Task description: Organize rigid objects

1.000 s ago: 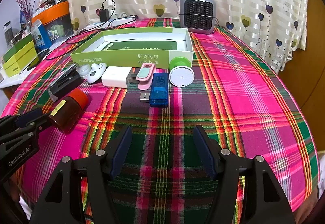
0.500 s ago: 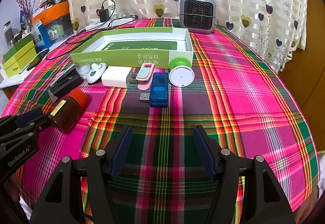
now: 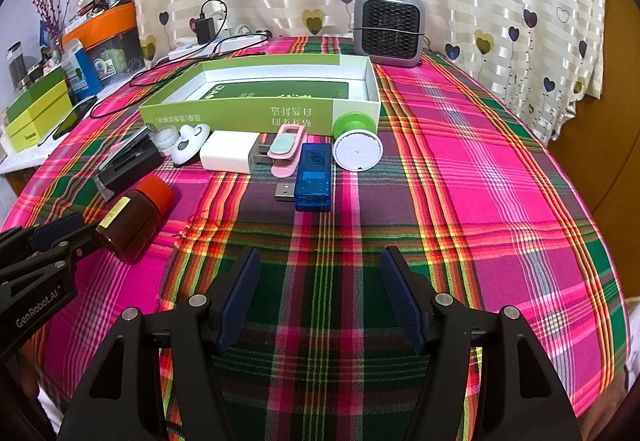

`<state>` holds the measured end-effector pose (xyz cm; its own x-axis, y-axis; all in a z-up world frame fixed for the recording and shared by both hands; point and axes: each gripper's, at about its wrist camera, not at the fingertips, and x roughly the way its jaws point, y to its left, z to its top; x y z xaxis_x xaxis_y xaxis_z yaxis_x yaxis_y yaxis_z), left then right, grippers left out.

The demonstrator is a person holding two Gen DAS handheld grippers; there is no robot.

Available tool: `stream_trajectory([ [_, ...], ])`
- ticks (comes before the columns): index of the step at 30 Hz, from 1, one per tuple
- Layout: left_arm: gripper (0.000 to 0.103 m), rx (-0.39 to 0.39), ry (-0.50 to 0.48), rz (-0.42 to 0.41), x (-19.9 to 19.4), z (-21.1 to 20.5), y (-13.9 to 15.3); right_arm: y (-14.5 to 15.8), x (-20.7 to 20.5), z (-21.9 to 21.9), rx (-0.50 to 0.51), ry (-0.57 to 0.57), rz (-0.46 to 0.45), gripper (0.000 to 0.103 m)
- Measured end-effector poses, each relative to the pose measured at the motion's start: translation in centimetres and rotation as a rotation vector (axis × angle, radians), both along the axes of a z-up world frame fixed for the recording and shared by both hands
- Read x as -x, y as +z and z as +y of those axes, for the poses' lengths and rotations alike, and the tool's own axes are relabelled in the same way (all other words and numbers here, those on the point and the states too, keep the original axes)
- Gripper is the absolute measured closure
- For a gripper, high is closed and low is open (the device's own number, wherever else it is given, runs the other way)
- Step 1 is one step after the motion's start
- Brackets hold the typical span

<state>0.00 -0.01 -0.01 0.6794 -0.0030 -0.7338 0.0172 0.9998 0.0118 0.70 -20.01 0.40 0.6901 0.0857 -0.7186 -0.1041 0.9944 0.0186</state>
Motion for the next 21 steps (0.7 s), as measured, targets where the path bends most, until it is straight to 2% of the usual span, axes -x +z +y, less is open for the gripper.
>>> stream_trajectory([
  [11, 0.068, 0.004, -0.001, 0.002, 0.0, 0.0, 0.0, 0.0, 0.0, 0.0, 0.000, 0.000, -0.001, 0.040],
  [17, 0.068, 0.054, -0.036, 0.043, -0.5, 1.3, 1.1, -0.2, 0.1, -0.3, -0.005, 0.026, 0.002, 0.040],
  [21, 0.068, 0.109, -0.073, 0.044, 0.5, 1.7, 0.8, 0.2, -0.1, -0.8, -0.045, 0.047, 0.006, 0.040],
])
